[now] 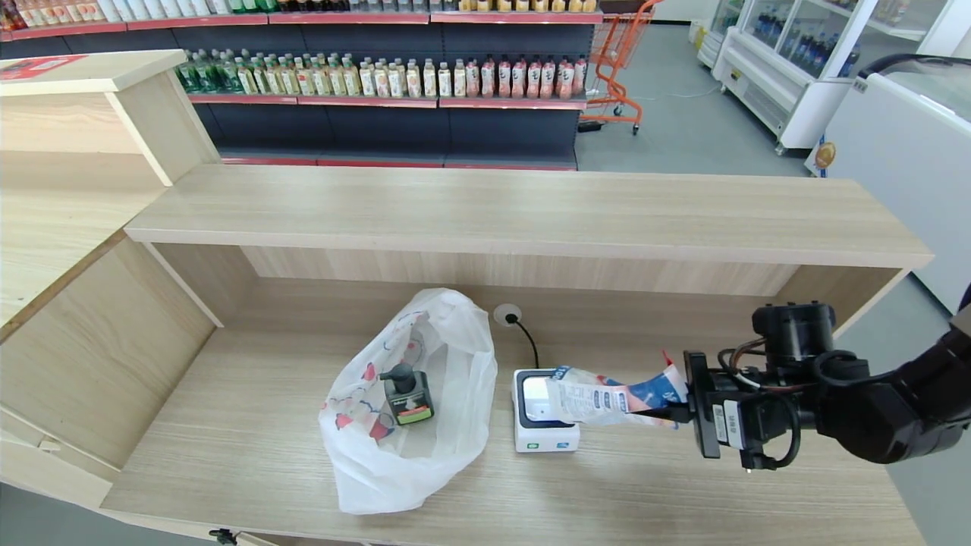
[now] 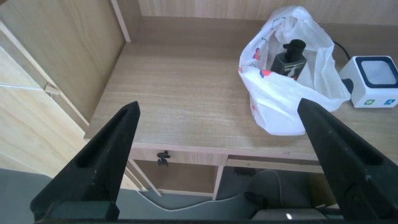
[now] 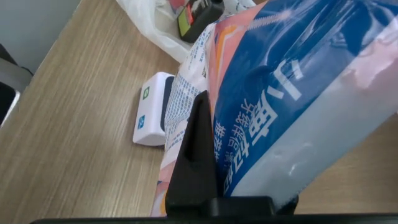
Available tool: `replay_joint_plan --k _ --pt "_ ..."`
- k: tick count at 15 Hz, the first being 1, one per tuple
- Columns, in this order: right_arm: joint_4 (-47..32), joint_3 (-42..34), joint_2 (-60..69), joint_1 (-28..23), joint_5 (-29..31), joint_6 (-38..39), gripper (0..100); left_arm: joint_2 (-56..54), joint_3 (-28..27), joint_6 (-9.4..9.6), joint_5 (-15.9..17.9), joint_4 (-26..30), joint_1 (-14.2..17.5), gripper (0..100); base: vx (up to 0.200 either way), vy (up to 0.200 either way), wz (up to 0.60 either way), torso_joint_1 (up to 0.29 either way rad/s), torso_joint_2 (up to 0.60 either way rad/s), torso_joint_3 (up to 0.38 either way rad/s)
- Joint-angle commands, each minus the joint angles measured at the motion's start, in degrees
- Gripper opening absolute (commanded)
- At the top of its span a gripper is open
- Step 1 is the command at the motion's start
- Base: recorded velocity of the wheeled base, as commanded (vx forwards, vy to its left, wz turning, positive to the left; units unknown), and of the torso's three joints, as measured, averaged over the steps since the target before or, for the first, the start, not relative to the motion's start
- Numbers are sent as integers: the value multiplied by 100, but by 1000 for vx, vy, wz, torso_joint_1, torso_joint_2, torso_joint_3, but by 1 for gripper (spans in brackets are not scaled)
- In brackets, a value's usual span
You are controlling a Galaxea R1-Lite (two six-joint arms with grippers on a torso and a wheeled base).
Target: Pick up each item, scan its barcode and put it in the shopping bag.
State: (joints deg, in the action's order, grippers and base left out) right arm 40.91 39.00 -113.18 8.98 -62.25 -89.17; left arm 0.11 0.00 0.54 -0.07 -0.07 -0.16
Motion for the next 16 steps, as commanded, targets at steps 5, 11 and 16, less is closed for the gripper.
replay_joint_plan --k 5,11,16 --pt "215 785 -996 314 90 -39 0 -2 0 -1 -1 -1 -2 100 0 0 0 0 0 0" --pt "400 1251 -1400 525 169 76 0 -2 0 -1 -1 -1 7 100 0 0 0 0 0 0" --pt "426 1708 -1708 648 186 216 0 -2 0 -1 -1 -1 -2 100 0 0 0 0 0 0"
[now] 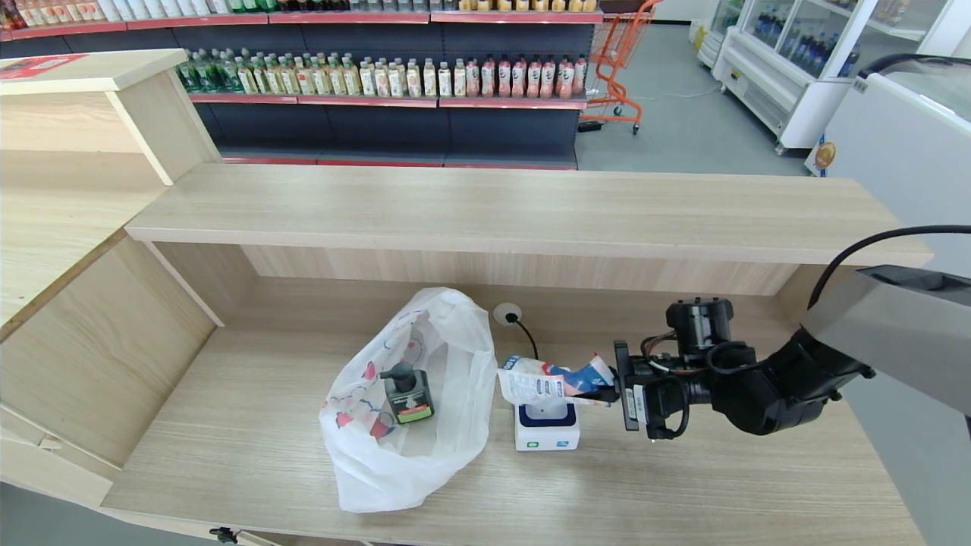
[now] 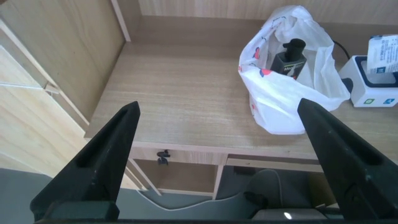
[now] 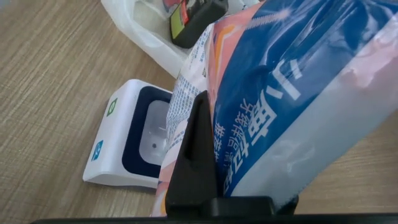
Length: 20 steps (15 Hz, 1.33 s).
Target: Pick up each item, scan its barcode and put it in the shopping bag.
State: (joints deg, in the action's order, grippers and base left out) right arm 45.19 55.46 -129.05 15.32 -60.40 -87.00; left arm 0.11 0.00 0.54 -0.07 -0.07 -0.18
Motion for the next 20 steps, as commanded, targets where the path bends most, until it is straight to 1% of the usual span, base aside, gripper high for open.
replay_joint_plan --k 1,8,10,12,14,15,16,17,18,19,20 --pt "-1 44 -120 15 90 -1 0 -2 0 -1 -1 -1 1 100 0 0 0 0 0 0" --pt "-10 62 -76 6 99 52 0 -2 0 -1 -1 -1 1 100 0 0 0 0 0 0" --pt "7 97 -15 6 99 289 0 -2 0 -1 -1 -1 1 100 0 0 0 0 0 0" --pt "-10 44 354 -65 64 632 0 -2 0 -1 -1 -1 9 100 0 0 0 0 0 0" --pt "-45 -430 978 -443 -217 984 0 -2 0 -1 -1 -1 1 100 0 0 0 0 0 0" --pt "-54 -1019 1585 -900 -270 1441 0 -2 0 -1 -1 -1 1 100 0 0 0 0 0 0" --pt "-81 -1397 1945 -1154 -129 1933 0 -2 0 -1 -1 -1 1 100 0 0 0 0 0 0" --pt "-98 -1705 2244 -1330 152 2399 0 -2 0 -1 -1 -1 1 100 0 0 0 0 0 0" --pt "-160 -2004 2569 -1471 582 2873 0 -2 0 -1 -1 -1 1 100 0 0 0 0 0 0" --pt "-256 -2302 2789 -1471 908 3225 0 -2 0 -1 -1 -1 1 100 0 0 0 0 0 0" --pt "-309 -2548 2921 -1462 1039 3295 0 -2 0 -1 -1 -1 9 100 0 0 0 0 0 0"
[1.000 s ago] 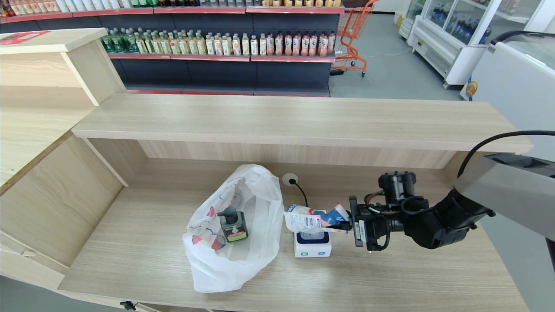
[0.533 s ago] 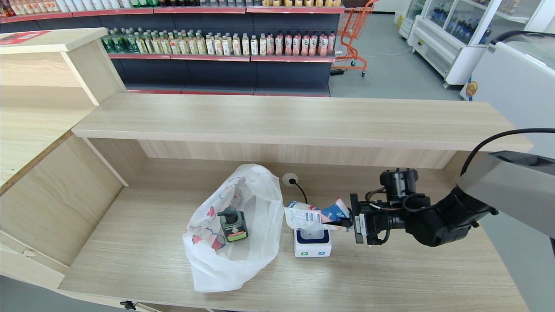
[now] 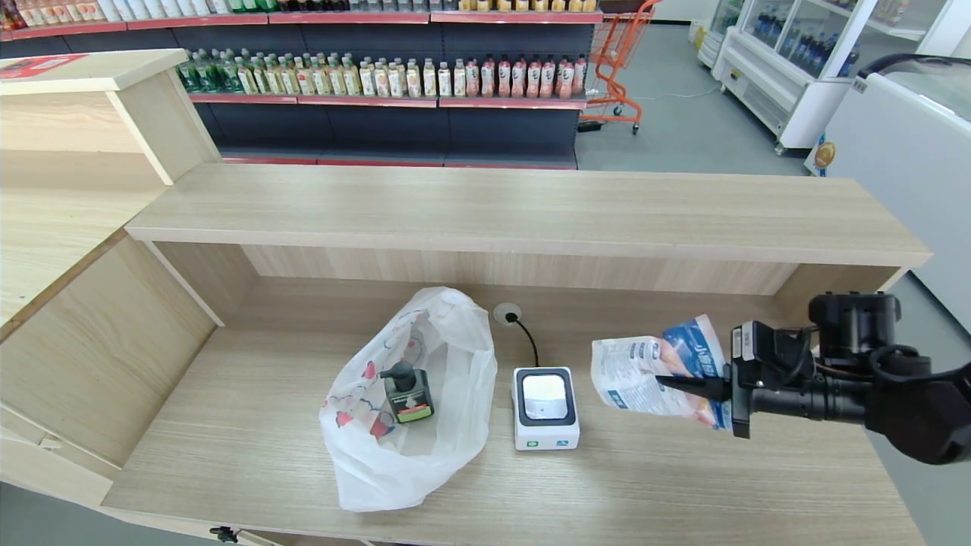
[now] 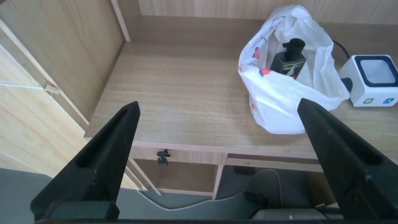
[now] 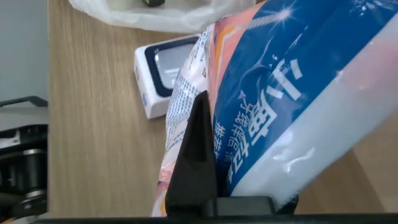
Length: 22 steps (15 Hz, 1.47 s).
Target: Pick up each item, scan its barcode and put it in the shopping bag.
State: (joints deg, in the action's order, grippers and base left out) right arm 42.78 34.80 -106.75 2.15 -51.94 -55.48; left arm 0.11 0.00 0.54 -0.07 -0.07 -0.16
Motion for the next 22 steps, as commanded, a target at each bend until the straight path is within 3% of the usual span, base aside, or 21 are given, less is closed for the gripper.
replay_joint_plan --k 1,3,5,8,9,10,12,17,22 --pt "-68 -756 779 -135 229 134 0 -2 0 -1 -1 -1 -2 100 0 0 0 0 0 0" --pt "-33 -1406 1007 -364 220 72 0 -2 0 -1 -1 -1 -2 100 0 0 0 0 0 0" --pt "-120 -1529 1482 -768 -114 389 0 -2 0 -1 -1 -1 -2 100 0 0 0 0 0 0" --pt "-164 -1160 2124 -469 -141 2718 0 -2 0 -1 -1 -1 7 100 0 0 0 0 0 0" --pt "-173 -1081 2176 -399 -53 3078 0 -2 0 -1 -1 -1 -2 100 0 0 0 0 0 0" --pt "-200 -852 2194 -171 448 3790 0 -2 0 -1 -1 -1 -2 100 0 0 0 0 0 0" --pt "-208 -685 2159 128 905 4353 0 -2 0 -1 -1 -1 -2 100 0 0 0 0 0 0" --pt "-709 -659 2308 313 1020 4502 0 -2 0 8 -1 -1 -2 100 0 0 0 0 0 0" --pt "-736 -536 2264 322 1028 4783 0 -2 0 8 -1 -1 -2 100 0 0 0 0 0 0"
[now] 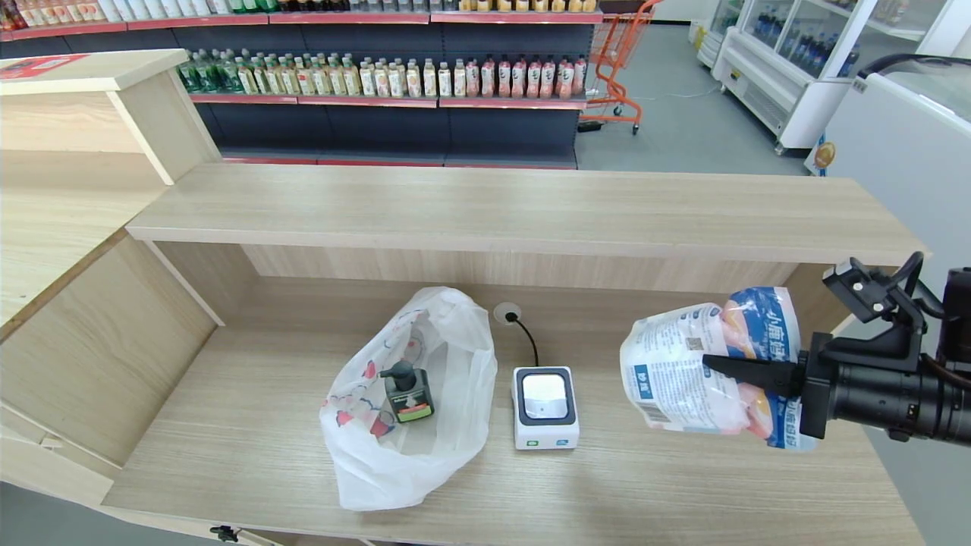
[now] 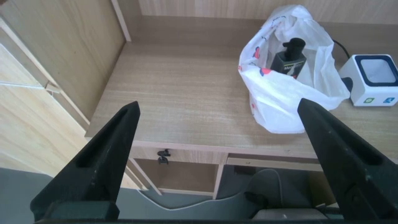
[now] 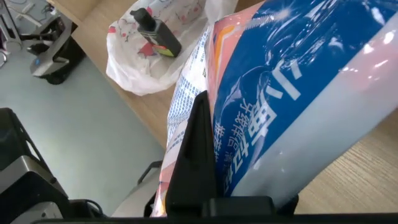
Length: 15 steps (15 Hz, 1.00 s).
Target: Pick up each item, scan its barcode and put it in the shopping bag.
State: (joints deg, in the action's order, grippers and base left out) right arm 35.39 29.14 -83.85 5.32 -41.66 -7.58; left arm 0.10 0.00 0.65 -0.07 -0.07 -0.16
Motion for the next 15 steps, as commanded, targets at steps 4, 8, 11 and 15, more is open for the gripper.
replay_joint_plan --k 4,8,11,15 --pt "3 84 -79 40 0 -6 0 -1 0 14 -1 -1 -2 100 0 0 0 0 0 0" --pt "-6 127 -123 145 0 2 0 -1 0 6 -1 -1 -2 100 0 150 0 -4 4 1" --pt "-6 136 -149 347 52 -6 0 -1 0 14 -1 -1 7 100 0 200 0 11 4 2" --pt "3 479 -659 778 167 -77 0 -1 0 -3 -1 -1 -2 100 0 100 0 -4 -2 1"
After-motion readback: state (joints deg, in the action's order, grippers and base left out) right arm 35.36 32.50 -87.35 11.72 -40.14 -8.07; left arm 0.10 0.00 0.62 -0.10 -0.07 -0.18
